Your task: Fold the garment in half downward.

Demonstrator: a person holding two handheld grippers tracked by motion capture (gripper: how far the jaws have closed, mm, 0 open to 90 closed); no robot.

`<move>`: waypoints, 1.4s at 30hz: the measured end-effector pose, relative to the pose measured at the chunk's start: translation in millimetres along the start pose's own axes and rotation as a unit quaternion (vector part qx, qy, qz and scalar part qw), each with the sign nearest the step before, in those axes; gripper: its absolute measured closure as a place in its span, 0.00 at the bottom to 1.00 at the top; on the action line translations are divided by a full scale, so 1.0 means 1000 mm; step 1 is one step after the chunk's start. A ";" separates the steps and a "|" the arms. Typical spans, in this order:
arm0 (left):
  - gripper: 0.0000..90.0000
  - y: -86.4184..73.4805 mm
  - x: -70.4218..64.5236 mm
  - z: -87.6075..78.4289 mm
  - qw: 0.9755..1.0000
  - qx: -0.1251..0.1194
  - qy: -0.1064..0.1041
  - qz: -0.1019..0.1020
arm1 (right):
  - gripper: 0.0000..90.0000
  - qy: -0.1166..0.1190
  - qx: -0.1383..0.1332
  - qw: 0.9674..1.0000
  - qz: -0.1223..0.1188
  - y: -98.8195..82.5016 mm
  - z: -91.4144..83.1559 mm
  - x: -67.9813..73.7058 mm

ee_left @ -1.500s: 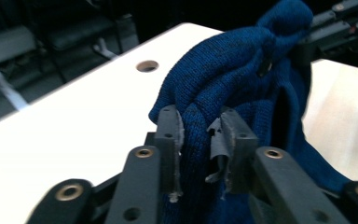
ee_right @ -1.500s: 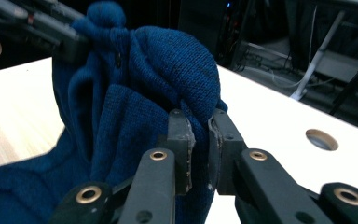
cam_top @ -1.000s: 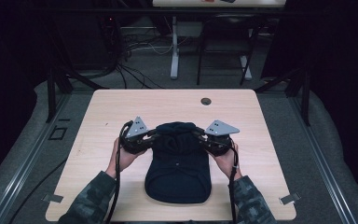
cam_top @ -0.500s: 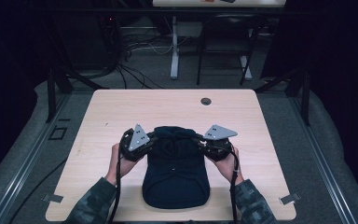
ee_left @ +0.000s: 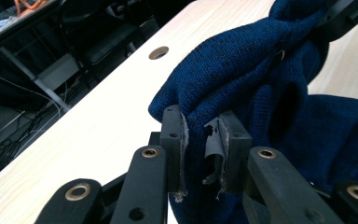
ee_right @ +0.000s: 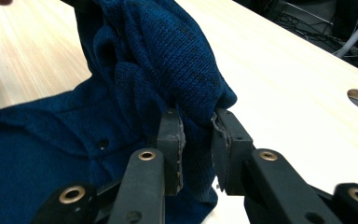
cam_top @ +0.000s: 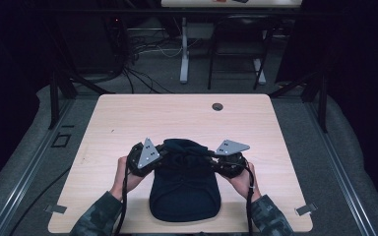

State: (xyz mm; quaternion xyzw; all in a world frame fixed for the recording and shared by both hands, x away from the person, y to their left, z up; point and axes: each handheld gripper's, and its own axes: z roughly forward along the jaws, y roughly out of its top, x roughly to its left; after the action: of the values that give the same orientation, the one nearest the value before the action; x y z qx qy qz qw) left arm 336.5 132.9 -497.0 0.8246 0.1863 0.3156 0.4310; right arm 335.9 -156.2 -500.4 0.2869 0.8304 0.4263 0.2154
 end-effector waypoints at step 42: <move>0.73 -0.053 -0.039 -0.032 0.991 0.024 -0.116 -0.063 | 0.75 0.047 0.041 0.998 -0.025 -0.038 -0.008 0.041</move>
State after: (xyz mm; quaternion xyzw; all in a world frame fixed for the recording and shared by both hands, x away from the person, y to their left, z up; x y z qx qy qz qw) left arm 284.3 158.6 -541.9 0.8527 0.1939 0.1851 0.4484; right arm 289.5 -151.1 -532.5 0.2544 0.8633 0.3991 0.1752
